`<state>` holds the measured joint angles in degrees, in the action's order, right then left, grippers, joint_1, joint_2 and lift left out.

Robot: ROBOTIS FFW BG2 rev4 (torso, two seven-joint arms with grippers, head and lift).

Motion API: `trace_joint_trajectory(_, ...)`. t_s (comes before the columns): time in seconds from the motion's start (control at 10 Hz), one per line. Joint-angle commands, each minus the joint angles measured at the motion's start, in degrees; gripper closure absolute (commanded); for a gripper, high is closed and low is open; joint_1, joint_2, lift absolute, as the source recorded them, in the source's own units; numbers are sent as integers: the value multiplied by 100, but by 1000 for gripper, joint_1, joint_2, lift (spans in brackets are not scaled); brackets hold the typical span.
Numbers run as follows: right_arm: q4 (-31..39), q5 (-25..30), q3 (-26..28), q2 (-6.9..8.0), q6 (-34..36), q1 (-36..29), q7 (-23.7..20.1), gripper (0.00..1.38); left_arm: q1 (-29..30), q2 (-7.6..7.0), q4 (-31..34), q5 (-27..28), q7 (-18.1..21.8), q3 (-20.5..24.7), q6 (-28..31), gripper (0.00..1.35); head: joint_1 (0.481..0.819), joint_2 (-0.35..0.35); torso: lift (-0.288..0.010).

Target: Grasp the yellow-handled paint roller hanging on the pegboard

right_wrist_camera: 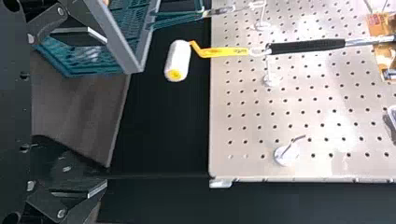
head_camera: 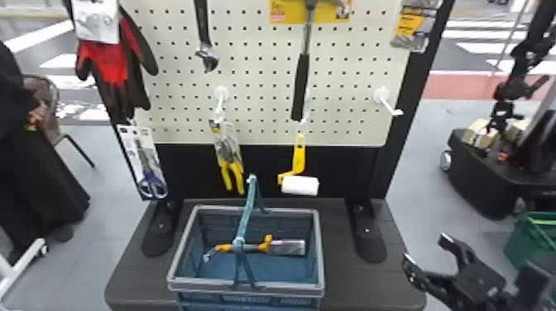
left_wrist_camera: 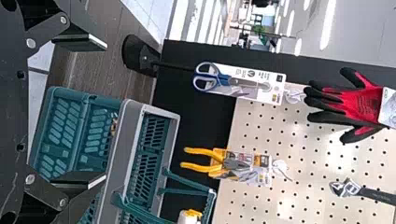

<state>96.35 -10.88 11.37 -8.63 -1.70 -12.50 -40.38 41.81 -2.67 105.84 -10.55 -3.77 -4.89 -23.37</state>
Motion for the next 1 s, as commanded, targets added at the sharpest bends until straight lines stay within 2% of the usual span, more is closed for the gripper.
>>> trace_joint_trajectory(0.0,-318,201,-12,2,153,594,-198,219,-69,3,-44,-8,-1,-38,8,308,549,0,-100)
trace_joint_trajectory(0.3,-1161,420,-74,2,329,1739,-884,214,-192,3,-114,-8,-1,-91,34,308,549,0,-100)
trace_joint_trajectory(0.6,-2497,288,-619,-25,337,2895,-1341,214,-352,3,-255,-8,17,-179,34,308,549,0,-100)
trace_joint_trajectory(0.9,-3538,-397,-1612,-315,320,3831,-1402,214,-512,3,-409,-17,26,-267,34,308,549,0,-100)
